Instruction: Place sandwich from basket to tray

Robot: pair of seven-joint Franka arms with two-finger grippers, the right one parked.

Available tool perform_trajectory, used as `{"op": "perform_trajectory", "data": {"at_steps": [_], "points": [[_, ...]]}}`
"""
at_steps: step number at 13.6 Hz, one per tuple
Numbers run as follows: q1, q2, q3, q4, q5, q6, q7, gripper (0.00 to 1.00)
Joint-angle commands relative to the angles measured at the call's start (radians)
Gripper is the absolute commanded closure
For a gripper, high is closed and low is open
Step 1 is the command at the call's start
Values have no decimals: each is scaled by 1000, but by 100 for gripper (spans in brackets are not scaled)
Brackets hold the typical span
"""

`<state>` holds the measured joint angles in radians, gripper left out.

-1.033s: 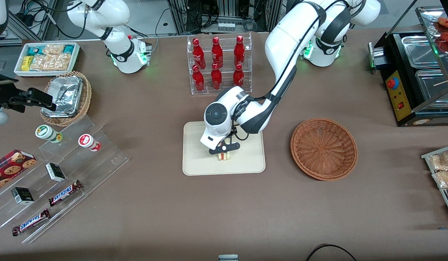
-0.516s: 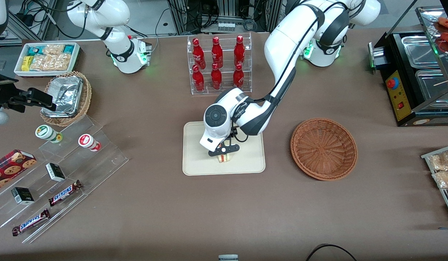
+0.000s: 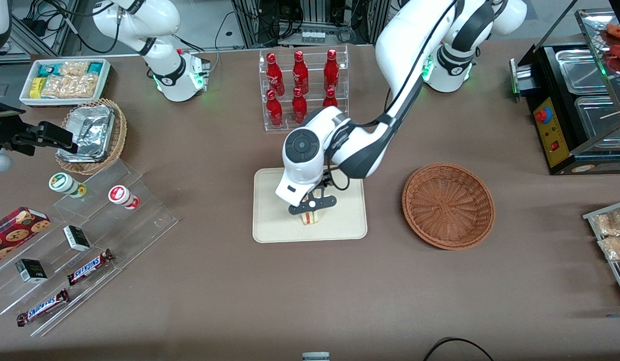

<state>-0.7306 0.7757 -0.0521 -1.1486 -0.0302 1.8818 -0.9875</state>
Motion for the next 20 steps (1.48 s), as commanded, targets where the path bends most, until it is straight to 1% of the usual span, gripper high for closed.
{"op": "perform_trajectory", "data": {"at_steps": [1,3,4,5,7,9,12,14,18,20], "points": [[9,-50,21,-19,10,-36,12,0],[45,-76,20,-20,10,-91,12,0],[63,-88,21,-23,15,-148,10,0],[80,-95,26,-26,25,-196,16,0],[111,-114,40,-45,55,-220,38,0],[160,-192,40,-159,56,-208,145,0],[256,-307,38,-288,49,-208,314,0],[308,-366,40,-360,52,-201,392,0],[396,-490,40,-473,55,-196,584,0],[422,-538,40,-497,56,-202,685,0]]}}
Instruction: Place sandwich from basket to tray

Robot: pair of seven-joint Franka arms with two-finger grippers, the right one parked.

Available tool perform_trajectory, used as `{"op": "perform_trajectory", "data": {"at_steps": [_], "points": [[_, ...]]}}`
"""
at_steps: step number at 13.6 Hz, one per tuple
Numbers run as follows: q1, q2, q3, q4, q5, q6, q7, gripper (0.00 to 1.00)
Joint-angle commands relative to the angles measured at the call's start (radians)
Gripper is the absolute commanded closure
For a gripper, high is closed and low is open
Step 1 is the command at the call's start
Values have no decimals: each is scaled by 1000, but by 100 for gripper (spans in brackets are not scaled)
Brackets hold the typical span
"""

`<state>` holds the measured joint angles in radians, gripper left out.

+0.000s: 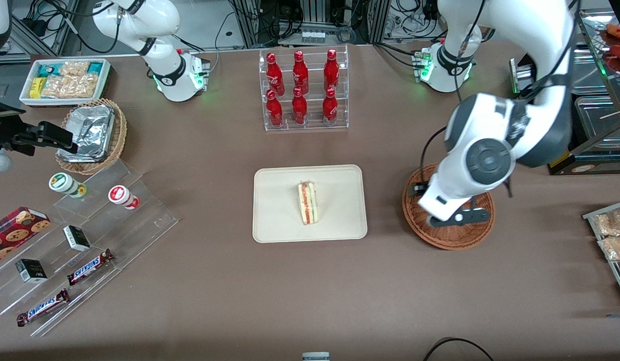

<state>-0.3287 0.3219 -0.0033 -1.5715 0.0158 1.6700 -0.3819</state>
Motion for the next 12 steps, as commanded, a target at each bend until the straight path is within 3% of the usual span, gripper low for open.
{"op": "perform_trajectory", "data": {"at_steps": [1,6,12], "points": [[31,-110,-9,-88,12,11,119,0],[237,-242,-96,-94,6,-87,408,0],[344,-311,-133,-26,4,-186,448,0]]}}
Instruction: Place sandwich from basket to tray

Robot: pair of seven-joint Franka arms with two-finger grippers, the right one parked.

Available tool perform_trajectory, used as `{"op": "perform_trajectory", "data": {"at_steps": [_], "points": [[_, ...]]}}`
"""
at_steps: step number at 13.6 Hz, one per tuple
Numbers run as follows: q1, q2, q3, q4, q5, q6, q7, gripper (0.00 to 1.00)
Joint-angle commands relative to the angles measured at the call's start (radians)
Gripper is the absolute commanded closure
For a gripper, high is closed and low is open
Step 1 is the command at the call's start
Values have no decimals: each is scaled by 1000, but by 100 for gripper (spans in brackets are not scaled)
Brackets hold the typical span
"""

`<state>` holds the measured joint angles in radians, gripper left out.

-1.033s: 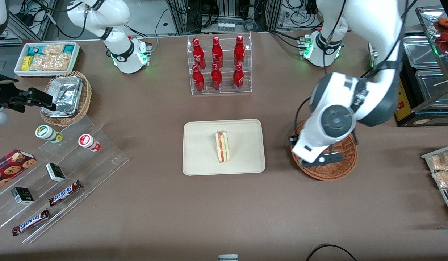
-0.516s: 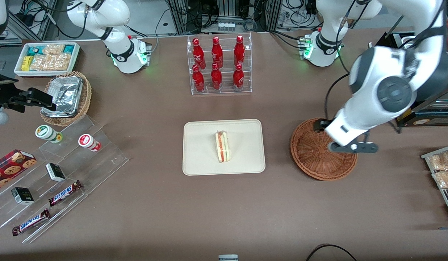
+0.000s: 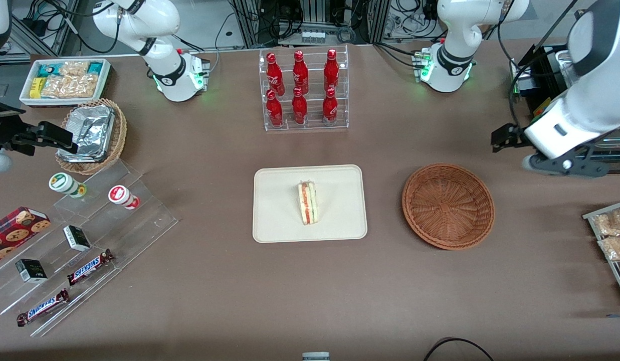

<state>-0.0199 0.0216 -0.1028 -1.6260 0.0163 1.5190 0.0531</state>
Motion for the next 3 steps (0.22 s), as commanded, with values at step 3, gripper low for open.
{"op": "perform_trajectory", "data": {"at_steps": [3], "points": [[60,-15,-52,50,7,-62,10,0]]}}
